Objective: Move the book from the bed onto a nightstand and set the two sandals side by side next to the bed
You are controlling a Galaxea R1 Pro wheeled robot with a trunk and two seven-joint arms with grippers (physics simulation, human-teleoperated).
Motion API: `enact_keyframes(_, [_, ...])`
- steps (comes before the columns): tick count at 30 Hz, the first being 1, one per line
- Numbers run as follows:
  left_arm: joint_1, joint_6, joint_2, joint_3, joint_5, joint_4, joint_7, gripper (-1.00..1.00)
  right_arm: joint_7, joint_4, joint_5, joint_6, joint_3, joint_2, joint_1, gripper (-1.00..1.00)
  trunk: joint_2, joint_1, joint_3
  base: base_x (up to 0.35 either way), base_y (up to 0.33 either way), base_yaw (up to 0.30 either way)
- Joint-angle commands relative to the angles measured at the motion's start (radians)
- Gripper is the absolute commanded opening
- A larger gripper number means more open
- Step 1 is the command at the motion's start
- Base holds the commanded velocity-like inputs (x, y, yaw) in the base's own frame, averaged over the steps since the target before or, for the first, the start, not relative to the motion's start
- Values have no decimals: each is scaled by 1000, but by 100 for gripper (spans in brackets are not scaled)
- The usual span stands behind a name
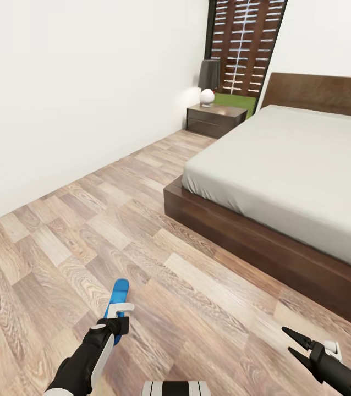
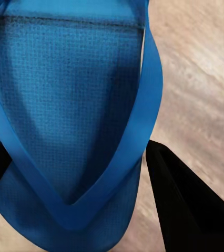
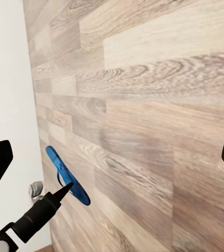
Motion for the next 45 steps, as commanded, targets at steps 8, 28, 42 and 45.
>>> enact_keyframes(8, [0,6,-1,2,-1,-1,-1,-100,1,1,-2,6,-1,1,0,100,2,-4,30,0,0,0])
enact_keyframes(28, [0,6,-2,2,-1,-2,-1,-100,1,1,-2,6,-1,1,0,100,6,-13,108,0,0,0])
enact_keyframes(42, [0,6,-2,2,-1,-2,-1,-100,1,1,-2,6,-1,2,0,100,10,-19,162,0,0,0])
enact_keyframes(45, [0,6,-2,2,-1,-2,-1,-100,1,1,-2,6,-1,2,0,100,10,-20,173,0,0,0])
